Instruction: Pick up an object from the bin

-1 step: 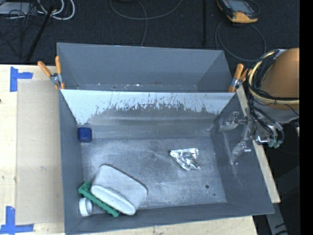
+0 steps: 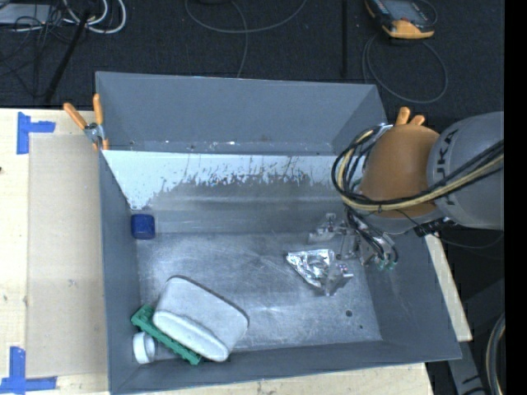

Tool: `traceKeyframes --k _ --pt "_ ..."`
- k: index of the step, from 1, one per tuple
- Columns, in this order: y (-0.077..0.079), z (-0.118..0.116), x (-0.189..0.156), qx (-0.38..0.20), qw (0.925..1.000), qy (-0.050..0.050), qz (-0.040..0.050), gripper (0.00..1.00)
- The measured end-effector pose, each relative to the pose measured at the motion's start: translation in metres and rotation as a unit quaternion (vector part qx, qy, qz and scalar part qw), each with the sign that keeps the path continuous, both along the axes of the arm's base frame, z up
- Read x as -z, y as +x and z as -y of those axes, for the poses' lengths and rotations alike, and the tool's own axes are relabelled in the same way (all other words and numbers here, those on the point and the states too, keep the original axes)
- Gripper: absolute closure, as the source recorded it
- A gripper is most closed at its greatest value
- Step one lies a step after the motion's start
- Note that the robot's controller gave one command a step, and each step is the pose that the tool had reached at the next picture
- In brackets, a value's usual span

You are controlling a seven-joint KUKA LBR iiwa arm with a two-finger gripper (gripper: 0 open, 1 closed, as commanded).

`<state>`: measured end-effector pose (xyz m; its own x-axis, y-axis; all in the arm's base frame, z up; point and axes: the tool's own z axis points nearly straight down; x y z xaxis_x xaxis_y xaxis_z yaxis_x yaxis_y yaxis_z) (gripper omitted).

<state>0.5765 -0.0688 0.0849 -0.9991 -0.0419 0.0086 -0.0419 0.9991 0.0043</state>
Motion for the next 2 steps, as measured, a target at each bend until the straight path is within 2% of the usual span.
traceKeyframes --k 1,2 --pt "0.003 0.002 -0.006 0.000 1.0000 -0.002 0.0047 1.00" --pt "0.033 -0.027 -0.135 -0.007 0.9999 -0.002 0.0095 1.00"
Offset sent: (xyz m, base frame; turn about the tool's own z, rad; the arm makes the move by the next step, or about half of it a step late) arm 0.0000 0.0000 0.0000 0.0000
